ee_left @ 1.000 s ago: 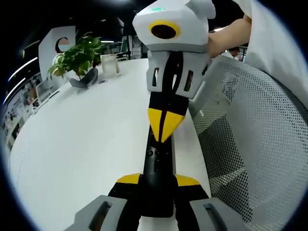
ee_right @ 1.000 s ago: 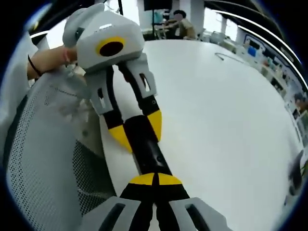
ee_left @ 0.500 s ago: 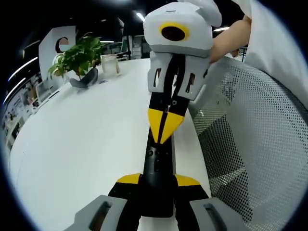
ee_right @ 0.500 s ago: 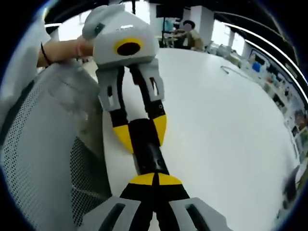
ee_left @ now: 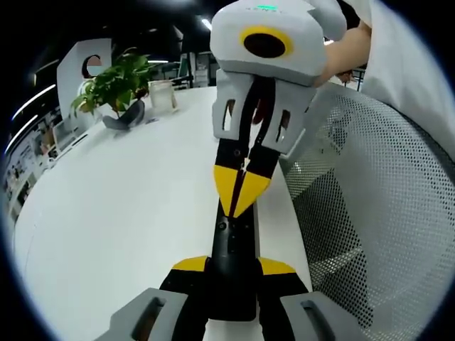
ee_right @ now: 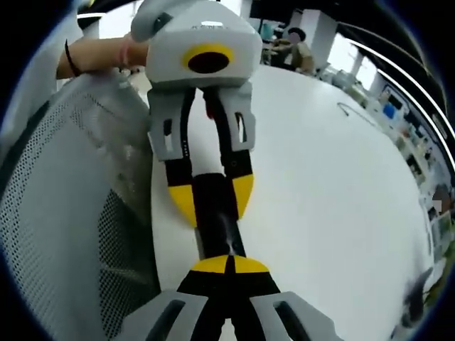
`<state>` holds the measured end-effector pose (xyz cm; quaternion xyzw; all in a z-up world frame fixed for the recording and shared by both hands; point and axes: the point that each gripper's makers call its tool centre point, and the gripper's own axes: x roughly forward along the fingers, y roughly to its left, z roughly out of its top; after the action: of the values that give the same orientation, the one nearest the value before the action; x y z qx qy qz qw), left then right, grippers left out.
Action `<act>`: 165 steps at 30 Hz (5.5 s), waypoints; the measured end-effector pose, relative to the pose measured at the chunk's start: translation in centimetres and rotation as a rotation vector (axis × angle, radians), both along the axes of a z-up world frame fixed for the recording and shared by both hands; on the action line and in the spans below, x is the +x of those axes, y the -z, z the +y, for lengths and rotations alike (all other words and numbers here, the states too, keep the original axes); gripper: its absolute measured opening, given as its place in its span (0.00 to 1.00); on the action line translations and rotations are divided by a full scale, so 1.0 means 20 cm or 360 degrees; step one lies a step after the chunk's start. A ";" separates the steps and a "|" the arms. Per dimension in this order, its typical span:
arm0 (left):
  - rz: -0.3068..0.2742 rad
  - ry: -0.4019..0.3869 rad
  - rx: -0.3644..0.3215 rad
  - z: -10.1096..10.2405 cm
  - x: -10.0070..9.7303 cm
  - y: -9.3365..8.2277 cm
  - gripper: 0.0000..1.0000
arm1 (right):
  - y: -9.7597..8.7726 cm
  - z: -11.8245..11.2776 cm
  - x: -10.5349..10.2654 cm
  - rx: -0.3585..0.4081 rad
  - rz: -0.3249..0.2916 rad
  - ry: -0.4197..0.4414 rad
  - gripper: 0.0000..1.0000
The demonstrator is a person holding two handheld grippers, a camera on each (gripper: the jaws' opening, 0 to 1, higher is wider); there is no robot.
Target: Press the specified remote control buttons in sequence, fully releasing each button before pressing the next.
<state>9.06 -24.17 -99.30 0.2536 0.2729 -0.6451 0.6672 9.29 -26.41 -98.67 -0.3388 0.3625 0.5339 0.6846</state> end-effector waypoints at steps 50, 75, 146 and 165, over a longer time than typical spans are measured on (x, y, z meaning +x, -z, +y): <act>0.0008 0.0004 0.0006 0.00 -0.01 0.00 0.24 | 0.01 0.06 -0.10 -0.0058 -0.0029 -0.0134 0.00; -0.0002 0.0009 0.0003 0.00 0.00 0.00 0.24 | -0.01 0.04 -0.02 0.0066 0.0137 0.0050 0.00; 0.0001 0.0010 -0.0007 0.00 0.00 0.00 0.24 | 0.01 0.05 0.04 0.0062 0.0319 0.0159 0.00; 0.0014 0.0011 -0.0008 0.00 -0.01 0.00 0.24 | 0.00 0.11 -0.03 -0.0017 0.0184 -0.0084 0.00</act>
<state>8.92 -24.24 -99.32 0.2500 0.2735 -0.6490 0.6644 8.72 -24.21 -98.62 -0.3203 0.3953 0.5685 0.6465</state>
